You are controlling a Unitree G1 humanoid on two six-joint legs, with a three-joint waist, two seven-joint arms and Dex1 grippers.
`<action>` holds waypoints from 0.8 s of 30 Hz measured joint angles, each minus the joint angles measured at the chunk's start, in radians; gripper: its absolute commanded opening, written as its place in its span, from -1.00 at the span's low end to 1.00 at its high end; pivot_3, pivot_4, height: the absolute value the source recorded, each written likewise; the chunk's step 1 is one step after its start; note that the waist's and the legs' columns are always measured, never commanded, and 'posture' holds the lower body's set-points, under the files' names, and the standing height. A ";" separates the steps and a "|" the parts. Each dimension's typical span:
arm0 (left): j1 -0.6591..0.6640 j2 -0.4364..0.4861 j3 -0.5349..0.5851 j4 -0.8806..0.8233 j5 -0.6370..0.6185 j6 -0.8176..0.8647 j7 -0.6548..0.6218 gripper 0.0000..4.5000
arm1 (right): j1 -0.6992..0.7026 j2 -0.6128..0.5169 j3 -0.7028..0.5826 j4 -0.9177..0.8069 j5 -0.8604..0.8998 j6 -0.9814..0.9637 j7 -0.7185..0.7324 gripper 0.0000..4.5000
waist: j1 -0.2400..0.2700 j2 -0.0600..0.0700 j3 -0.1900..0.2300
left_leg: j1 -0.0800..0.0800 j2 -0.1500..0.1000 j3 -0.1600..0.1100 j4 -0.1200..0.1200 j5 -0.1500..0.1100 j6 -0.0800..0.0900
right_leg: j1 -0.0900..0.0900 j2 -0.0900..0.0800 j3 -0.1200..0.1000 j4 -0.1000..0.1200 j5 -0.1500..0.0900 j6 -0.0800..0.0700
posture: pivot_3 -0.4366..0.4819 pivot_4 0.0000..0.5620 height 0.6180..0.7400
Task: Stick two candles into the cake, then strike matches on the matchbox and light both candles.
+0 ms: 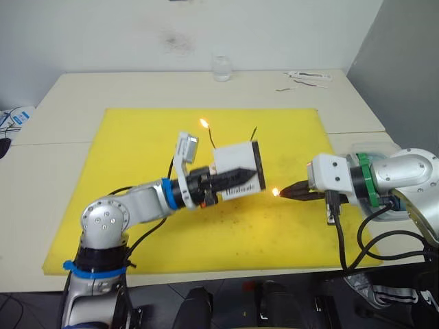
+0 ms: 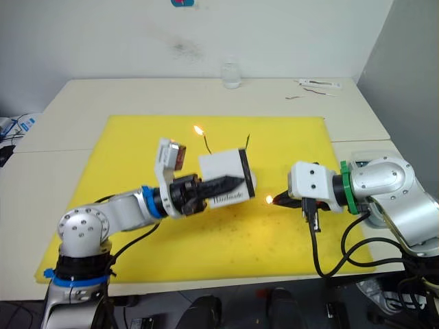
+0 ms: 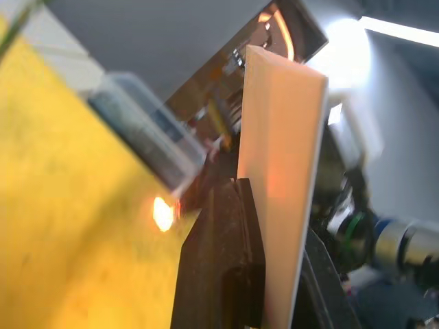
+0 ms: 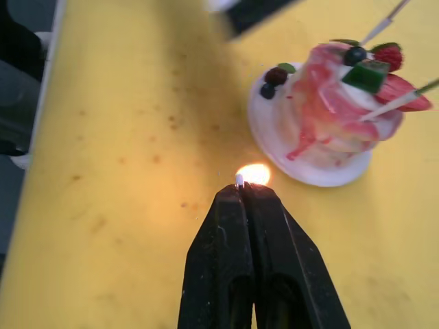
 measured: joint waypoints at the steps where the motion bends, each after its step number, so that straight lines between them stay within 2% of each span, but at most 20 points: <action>1: 0.028 0.011 -0.012 -0.020 0.022 -0.002 -0.022 -1.00 | -0.016 0.021 0.001 0.028 -0.015 -0.010 -0.024 -0.99 | 0.001 0.000 0.000 | 0.000 0.000 0.000 0.000 0.000 0.000 | 0.000 0.000 0.000 0.000 -0.002 -0.003 | -0.05 -0.47 1.00; 8: 0.141 0.065 -0.076 -0.105 0.190 -0.046 -0.131 -1.00 | -0.082 0.170 0.018 0.181 -0.128 -0.139 -0.175 -0.99 | 0.004 0.000 0.000 | 0.000 0.000 -0.003 0.000 0.000 0.000 | 0.000 0.000 -0.003 0.001 -0.001 -0.006 | -0.05 -0.47 1.00; 16: 0.150 0.048 -0.084 -0.107 0.235 -0.079 -0.138 -1.00 | -0.165 0.261 0.012 0.253 -0.147 -0.195 -0.233 -0.99 | 0.003 0.000 0.000 | 0.000 0.001 -0.005 -0.001 0.000 0.000 | 0.001 0.000 -0.005 0.001 0.001 -0.003 | -0.05 -0.47 1.00; 24: 0.145 0.028 -0.084 -0.101 0.279 -0.095 -0.139 -1.00 | -0.171 0.279 0.007 0.256 -0.140 -0.193 -0.235 -0.99 | 0.003 0.000 0.000 | 0.000 0.001 -0.005 0.000 0.000 0.000 | 0.001 0.000 -0.005 0.002 0.001 -0.002 | -0.05 -0.47 1.00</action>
